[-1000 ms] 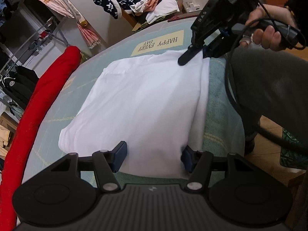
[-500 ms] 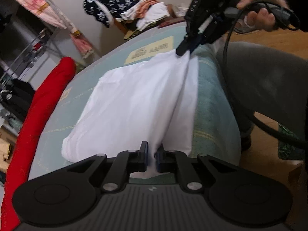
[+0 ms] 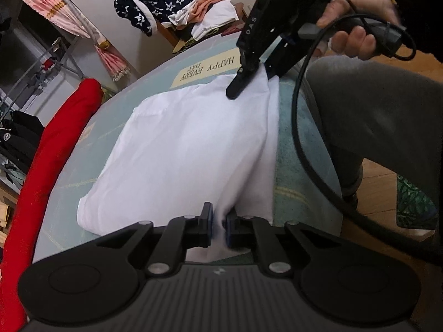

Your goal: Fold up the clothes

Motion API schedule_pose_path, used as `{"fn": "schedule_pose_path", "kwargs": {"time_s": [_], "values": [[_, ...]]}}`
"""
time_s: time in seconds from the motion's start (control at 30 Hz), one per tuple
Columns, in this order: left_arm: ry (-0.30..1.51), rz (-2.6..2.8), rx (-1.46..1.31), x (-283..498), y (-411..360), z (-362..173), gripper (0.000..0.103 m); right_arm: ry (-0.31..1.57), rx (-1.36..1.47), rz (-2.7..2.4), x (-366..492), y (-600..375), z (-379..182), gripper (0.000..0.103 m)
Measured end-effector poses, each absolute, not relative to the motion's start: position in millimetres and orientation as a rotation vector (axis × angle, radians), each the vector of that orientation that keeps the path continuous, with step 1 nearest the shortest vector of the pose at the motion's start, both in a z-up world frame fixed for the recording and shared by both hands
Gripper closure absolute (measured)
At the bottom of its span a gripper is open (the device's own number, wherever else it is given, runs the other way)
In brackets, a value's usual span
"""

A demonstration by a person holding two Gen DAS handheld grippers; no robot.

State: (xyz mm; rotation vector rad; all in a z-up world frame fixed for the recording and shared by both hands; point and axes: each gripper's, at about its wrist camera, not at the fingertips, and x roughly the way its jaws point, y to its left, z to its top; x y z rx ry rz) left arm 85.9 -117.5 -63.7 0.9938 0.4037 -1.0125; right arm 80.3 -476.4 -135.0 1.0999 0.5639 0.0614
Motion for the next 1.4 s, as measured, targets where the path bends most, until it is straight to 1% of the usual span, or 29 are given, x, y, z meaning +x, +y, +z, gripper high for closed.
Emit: {"fn": "schedule_pose_path", "kwargs": {"time_s": [0.3, 0.33, 0.37, 0.43, 0.47, 0.5, 0.57, 0.63, 0.7, 0.73, 0.77, 0.9, 0.93, 1.0, 1.1, 1.13, 1.2, 1.23, 1.27, 1.33, 1.4], "values": [[0.462, -1.052, 0.89, 96.1, -99.8, -63.4, 0.095, 0.547, 0.958, 0.033, 56.9, -461.0, -107.7, 0.095], [0.472, -1.051, 0.867, 98.3, -99.9, -61.9, 0.093, 0.55, 0.943, 0.025, 56.1, -460.8, -106.0, 0.094], [0.479, -1.051, 0.848, 99.7, -99.3, -59.4, 0.092, 0.561, 0.948, 0.014, 55.7, -462.4, -108.9, 0.09], [0.493, -1.06, 0.81, 101.0, -95.5, -50.7, 0.089, 0.576, 0.985, -0.003, 54.2, -468.0, -117.5, 0.09], [0.505, -1.073, 0.777, 102.0, -91.1, -44.0, 0.089, 0.568, 0.979, -0.01, 51.5, -469.5, -114.5, 0.086], [0.513, -1.081, 0.744, 104.6, -85.7, -36.8, 0.086, 0.563, 0.954, -0.025, 48.5, -470.0, -109.1, 0.083], [0.519, -1.087, 0.676, 113.1, -72.9, -21.2, 0.086, 0.545, 0.897, -0.055, 42.5, -471.7, -96.1, 0.07], [0.519, -1.079, 0.618, 123.0, -61.7, -7.7, 0.086, 0.509, 0.808, -0.08, 38.7, -473.0, -75.2, 0.066], [0.516, -1.032, 0.587, 139.1, -59.8, -7.3, 0.087, 0.486, 0.73, -0.068, 44.6, -468.1, -58.7, 0.059], [0.518, -1.009, 0.571, 147.4, -59.5, -8.2, 0.089, 0.477, 0.693, -0.059, 48.3, -465.0, -51.1, 0.053], [0.525, -1.0, 0.551, 154.6, -60.8, -11.2, 0.089, 0.481, 0.67, -0.036, 54.9, -460.2, -48.0, 0.05], [0.568, -1.02, 0.495, 169.9, -76.3, -36.5, 0.088, 0.55, 0.608, 0.072, 85.6, -436.2, -54.7, 0.049], [0.582, -1.022, 0.497, 171.8, -80.0, -40.9, 0.085, 0.578, 0.59, 0.08, 90.9, -430.8, -61.4, 0.047], [0.611, -1.021, 0.493, 175.8, -83.5, -41.7, 0.085, 0.632, 0.559, 0.09, 98.8, -422.1, -74.6, 0.047], [0.643, -1.017, 0.476, 182.5, -87.3, -38.7, 0.084, 0.64, 0.511, 0.133, 90.7, -414.9, -69.8, 0.044], [0.633, -1.012, 0.461, 186.1, -86.9, -31.9, 0.084, 0.634, 0.487, 0.164, 86.7, -410.9, -63.2, 0.042], [0.612, -0.996, 0.447, 194.5, -88.4, -21.5, 0.083, 0.601, 0.451, 0.273, 77.7, -397.3, -48.4, 0.035], [0.615, -0.992, 0.441, 199.4, -90.8, -19.3, 0.083, 0.594, 0.447, 0.351, 74.7, -388.3, -42.7, 0.028], [0.633, -0.992, 0.435, 205.0, -95.2, -20.2, 0.083, 0.6, 0.444, 0.394, 74.9, -380.5, -42.0, 0.025], [0.69, -0.975, 0.438, 216.7, -106.6, -29.1, 0.083, 0.622, 0.432, 0.433, 78.0, -366.6, -45.9, 0.023], [0.763, -0.934, 0.439, 227.3, -116.2, -42.6, 0.083, 0.645, 0.419, 0.472, 81.2, -352.8, -49.8, 0.023]]}}
